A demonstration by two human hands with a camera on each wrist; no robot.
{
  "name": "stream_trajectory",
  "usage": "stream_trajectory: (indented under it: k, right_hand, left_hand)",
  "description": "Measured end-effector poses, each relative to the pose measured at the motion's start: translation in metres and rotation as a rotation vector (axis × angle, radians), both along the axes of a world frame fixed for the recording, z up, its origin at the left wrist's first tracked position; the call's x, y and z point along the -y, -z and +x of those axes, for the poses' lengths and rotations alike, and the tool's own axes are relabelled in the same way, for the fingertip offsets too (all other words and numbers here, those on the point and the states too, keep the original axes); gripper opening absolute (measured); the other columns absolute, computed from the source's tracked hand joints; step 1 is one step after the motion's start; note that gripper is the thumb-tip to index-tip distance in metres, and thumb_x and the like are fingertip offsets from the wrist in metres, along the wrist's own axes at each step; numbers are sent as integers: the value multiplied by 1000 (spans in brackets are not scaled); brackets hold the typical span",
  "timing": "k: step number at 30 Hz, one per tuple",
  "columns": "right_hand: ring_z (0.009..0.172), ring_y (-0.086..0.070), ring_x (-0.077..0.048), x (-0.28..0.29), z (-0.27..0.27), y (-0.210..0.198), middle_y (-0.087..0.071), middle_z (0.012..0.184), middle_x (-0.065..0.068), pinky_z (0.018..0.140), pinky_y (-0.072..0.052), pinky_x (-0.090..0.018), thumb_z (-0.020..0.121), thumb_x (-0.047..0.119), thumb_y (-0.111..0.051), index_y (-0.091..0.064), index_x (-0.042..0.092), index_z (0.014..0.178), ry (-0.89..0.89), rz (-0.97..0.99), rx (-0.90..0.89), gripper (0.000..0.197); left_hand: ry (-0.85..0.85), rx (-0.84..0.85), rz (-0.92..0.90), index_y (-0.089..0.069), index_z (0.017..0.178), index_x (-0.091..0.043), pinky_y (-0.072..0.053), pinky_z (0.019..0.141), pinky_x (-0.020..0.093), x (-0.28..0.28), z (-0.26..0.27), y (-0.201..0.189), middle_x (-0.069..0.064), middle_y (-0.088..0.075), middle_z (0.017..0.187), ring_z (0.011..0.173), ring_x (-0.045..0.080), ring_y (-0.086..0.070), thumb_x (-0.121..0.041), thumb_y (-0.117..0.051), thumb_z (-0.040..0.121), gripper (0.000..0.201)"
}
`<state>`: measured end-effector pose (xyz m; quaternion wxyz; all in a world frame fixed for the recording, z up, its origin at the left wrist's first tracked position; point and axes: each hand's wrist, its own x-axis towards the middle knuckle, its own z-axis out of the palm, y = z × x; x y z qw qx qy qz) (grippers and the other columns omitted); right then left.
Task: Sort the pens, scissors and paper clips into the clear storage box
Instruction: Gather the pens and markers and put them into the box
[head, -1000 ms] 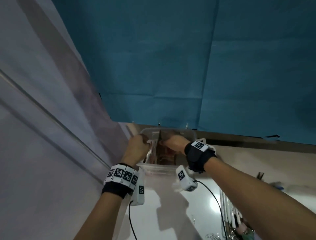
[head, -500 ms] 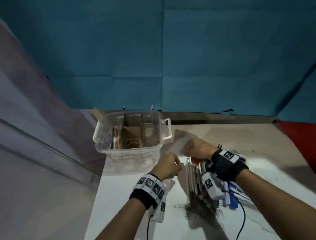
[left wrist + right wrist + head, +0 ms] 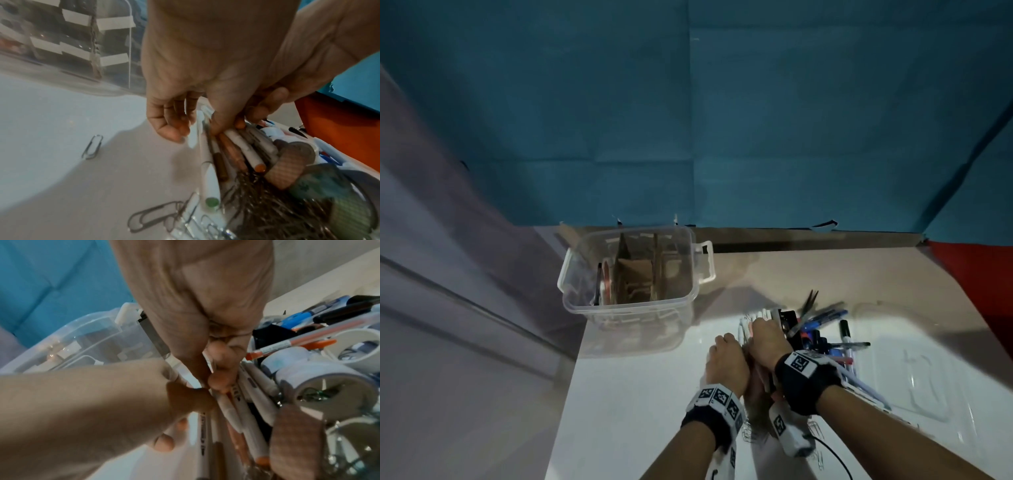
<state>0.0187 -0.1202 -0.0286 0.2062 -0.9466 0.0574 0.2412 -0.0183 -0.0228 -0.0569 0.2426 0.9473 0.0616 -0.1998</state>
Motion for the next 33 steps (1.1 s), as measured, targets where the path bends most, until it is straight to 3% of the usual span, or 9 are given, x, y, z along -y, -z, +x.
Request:
stream_trajectory:
  k: [7,8,12,17,19,23,24,28,33]
  right_hand:
    - [110,-58,-32,-5,-5,-1,-60,116,-16,86,-47,-36,92,8,-48,-54,9,99,8,31,-13,10]
    - [104,-61,-31,-4,-5,-4,-62,108,-15,82,-49,-35,91,9,-49,-51,11,92,24,54,-7,3]
    - [59,-53,-18,10,4,-23,-53,63,-2,55,-43,-27,91,21,-61,-49,13,66,152,232,31,29]
    - [47,-53,-18,16,13,-33,-56,59,-7,47,-43,-26,95,8,-50,-54,-2,84,330,507,-35,15]
    - [52,-55,-19,6,13,-29,-58,64,-9,50,-43,-26,96,7,-47,-55,-3,89,328,451,-58,14]
    - [105,-62,-29,-11,6,-12,-63,112,-15,88,-48,-33,100,40,-48,-57,1,116,113,130,-43,43]
    - [111,-60,-30,-14,2,-9,-62,119,-14,91,-48,-35,100,39,-49,-56,3,118,88,90,-32,41]
    - [107,-61,-30,-21,-6,-2,-61,118,-15,84,-50,-37,97,10,-46,-57,6,109,31,31,3,16]
    - [107,-61,-29,-18,-1,-6,-61,117,-13,84,-51,-34,93,10,-53,-57,5,109,98,92,-59,17]
  left_hand:
    - [-117,-90,-77,-54,114,-7,-48,89,39,-22,13,1,11,-57,125,112,32,-60,-19,-50,96,22]
    - [-136,-92,-89,-55,114,-5,-48,88,38,-25,14,1,13,-58,124,112,32,-60,-18,-50,95,23]
    - [-284,-53,-257,-48,118,-2,-51,86,39,-38,20,1,16,-62,118,105,33,-62,-20,-53,92,32]
    - [-337,-41,-342,-37,125,-9,-54,87,43,-44,21,0,16,-61,119,98,31,-64,-16,-49,94,34]
    - [-325,-51,-330,-38,127,-7,-54,90,45,-39,22,1,17,-60,123,104,34,-64,-20,-52,92,39]
    - [-261,-53,-208,-50,117,-8,-54,90,41,-25,18,2,12,-64,120,107,32,-64,-37,-61,90,41]
    - [-246,-58,-181,-52,116,-9,-53,90,40,-23,16,2,11,-64,121,109,32,-64,-38,-60,91,39]
    - [-193,-45,-116,-55,121,-12,-49,94,41,-20,12,1,11,-60,128,116,32,-60,-32,-48,99,30]
    - [-174,-102,-105,-56,120,-9,-49,89,38,-23,16,-3,12,-59,127,114,32,-61,-34,-50,97,35]
